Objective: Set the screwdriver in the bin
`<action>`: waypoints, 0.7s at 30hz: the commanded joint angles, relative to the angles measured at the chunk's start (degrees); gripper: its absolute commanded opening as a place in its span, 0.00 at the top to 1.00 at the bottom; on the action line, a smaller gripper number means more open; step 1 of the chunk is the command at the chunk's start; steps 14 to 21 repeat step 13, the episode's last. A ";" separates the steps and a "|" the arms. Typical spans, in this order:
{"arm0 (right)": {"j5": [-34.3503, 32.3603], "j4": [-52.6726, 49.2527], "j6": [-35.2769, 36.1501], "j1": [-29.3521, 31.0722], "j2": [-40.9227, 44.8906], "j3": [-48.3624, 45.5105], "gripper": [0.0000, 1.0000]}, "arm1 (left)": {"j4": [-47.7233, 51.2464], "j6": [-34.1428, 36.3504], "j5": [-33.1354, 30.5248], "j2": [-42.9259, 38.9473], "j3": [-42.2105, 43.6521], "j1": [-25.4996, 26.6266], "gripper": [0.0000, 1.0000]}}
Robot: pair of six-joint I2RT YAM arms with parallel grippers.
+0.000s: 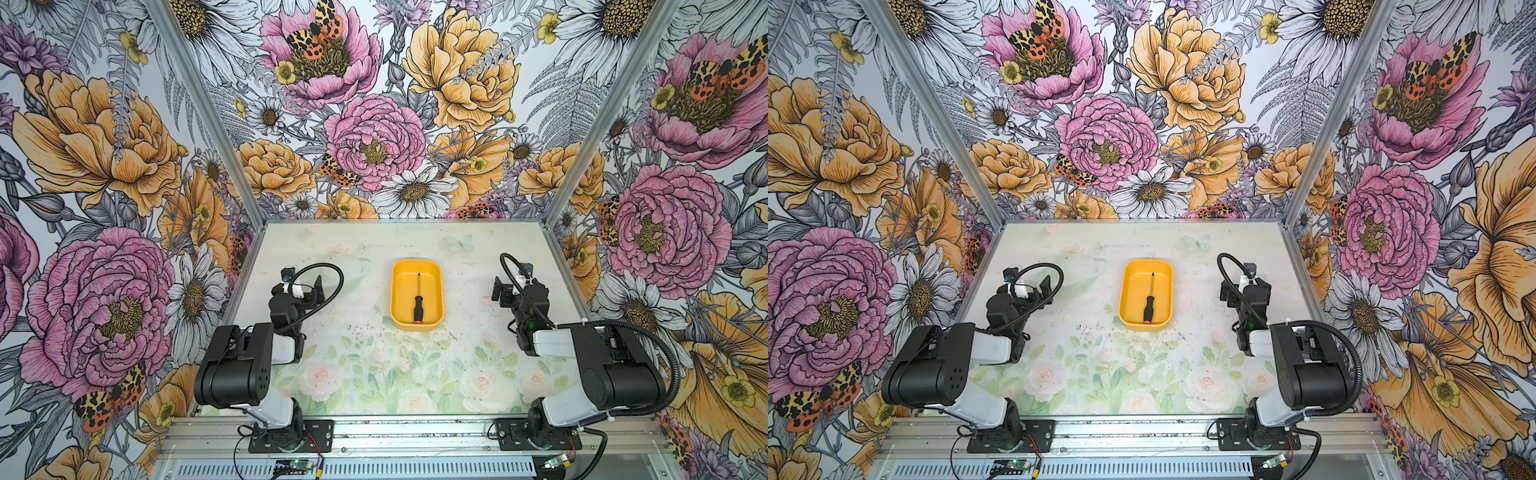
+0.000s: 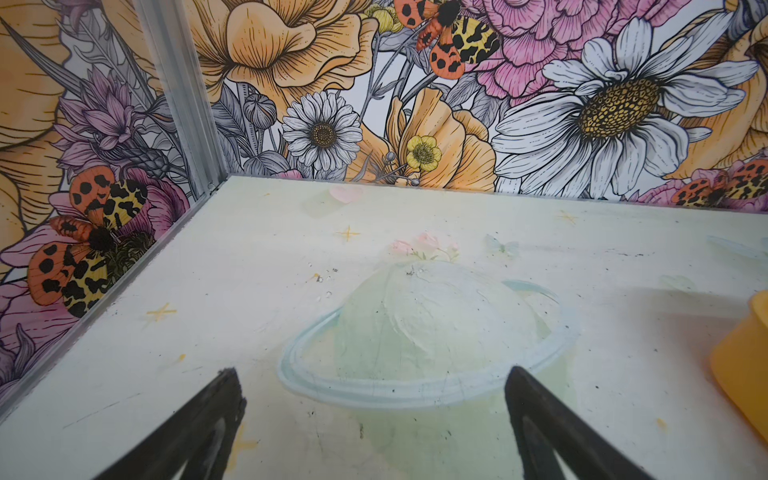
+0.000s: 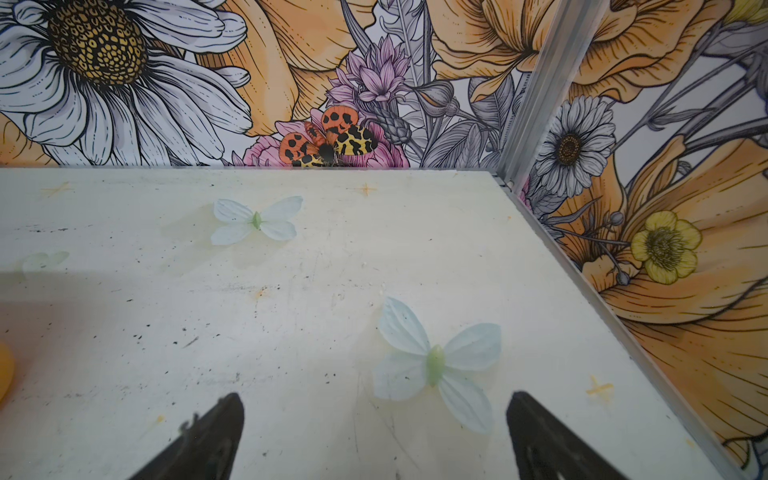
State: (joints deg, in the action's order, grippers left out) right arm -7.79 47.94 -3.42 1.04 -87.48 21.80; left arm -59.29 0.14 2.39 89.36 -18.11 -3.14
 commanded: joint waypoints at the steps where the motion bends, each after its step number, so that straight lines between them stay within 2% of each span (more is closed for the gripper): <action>1: -0.64 1.81 -0.14 -0.47 -0.14 0.37 0.00 | 0.20 -0.55 -0.90 -0.33 -0.96 0.32 0.01; 7: -0.61 1.63 -0.17 -0.49 -0.32 0.50 0.00 | 1.15 -0.45 -0.84 -0.33 -1.50 0.33 0.01; 10: -0.63 1.58 -0.18 -0.51 -0.32 0.48 0.00 | 5.64 -0.30 -1.09 -0.45 -3.71 0.44 0.01; 21: -0.61 1.67 -0.18 -0.51 -0.19 0.49 0.00 | 5.84 -0.21 -2.09 -0.50 -3.67 0.76 0.01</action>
